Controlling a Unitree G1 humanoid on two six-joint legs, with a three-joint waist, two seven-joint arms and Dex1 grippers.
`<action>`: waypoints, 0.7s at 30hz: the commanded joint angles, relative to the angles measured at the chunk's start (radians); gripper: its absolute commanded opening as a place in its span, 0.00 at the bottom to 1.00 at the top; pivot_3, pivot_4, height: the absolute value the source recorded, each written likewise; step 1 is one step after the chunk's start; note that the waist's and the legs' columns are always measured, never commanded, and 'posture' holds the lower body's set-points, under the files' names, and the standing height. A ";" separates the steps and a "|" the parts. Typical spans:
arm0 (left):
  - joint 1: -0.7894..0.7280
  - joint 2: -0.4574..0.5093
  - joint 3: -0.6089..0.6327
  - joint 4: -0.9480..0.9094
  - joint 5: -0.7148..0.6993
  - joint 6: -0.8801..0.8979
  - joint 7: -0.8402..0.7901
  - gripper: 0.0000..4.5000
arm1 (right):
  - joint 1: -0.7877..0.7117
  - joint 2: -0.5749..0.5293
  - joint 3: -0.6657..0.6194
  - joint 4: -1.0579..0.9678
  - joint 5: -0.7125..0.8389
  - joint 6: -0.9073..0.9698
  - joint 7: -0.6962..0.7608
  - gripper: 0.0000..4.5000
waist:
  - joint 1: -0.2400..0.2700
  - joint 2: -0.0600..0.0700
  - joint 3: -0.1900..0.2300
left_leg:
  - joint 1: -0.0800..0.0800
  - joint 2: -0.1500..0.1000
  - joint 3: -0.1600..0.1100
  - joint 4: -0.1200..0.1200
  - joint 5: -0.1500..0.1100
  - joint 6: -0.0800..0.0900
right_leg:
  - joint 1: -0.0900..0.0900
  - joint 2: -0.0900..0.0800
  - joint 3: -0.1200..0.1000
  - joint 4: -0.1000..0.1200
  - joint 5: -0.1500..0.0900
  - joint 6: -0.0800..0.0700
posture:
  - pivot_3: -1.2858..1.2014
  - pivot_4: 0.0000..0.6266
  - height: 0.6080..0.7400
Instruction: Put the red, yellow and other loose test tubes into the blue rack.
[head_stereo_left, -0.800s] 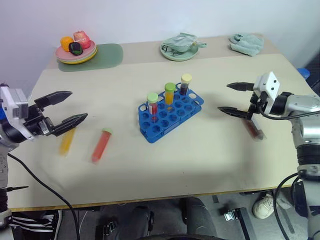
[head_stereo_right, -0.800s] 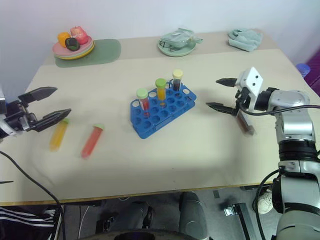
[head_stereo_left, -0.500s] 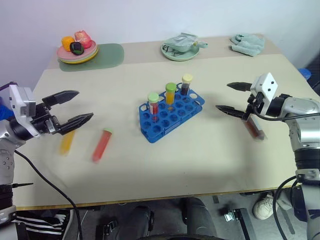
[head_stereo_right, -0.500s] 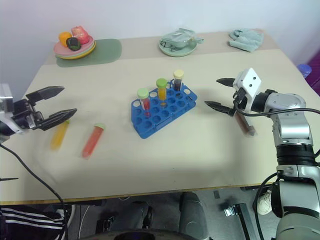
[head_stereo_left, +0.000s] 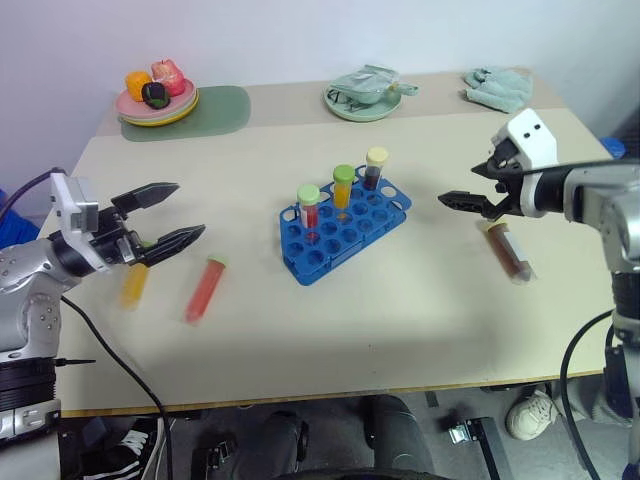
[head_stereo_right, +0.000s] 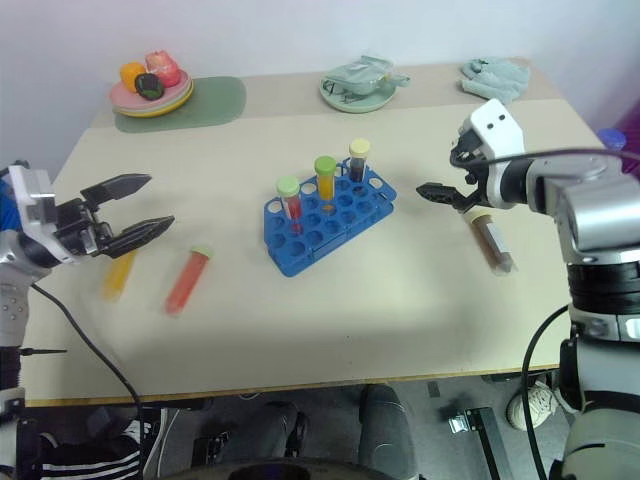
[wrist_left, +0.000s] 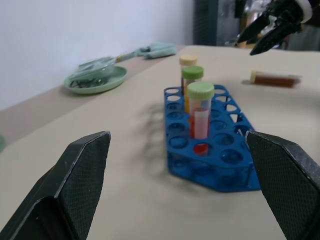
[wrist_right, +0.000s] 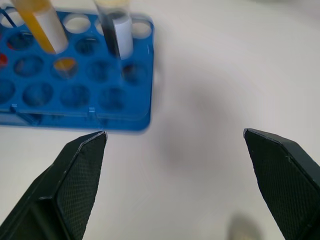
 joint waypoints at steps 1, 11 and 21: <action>-0.012 -0.016 -0.020 -0.028 0.003 -0.017 -0.005 0.99 | -0.056 -0.055 0.031 0.016 0.013 0.197 -0.030 1.00 | -0.001 0.000 0.000 | -0.001 0.000 0.000 0.000 0.000 0.000 | -0.001 0.000 0.000 0.000 0.001 0.000 | 0.52 0.24 1.00; 0.064 -0.004 -0.016 -0.150 -0.069 0.076 -0.028 0.99 | -0.091 -0.088 0.163 0.271 -0.012 0.274 -0.085 1.00 | -0.006 0.000 0.000 | 0.000 0.001 0.005 0.000 0.000 0.000 | -0.002 0.000 0.000 -0.001 0.002 0.000 | 0.52 0.24 1.00; 0.141 0.062 0.031 -0.297 -0.198 0.231 -0.040 0.99 | -0.142 0.000 0.162 0.479 -0.028 0.192 -0.126 1.00 | -0.006 0.000 0.000 | 0.000 0.001 0.006 0.000 0.000 0.000 | -0.002 0.000 0.001 -0.001 0.002 0.000 | 0.52 0.24 1.00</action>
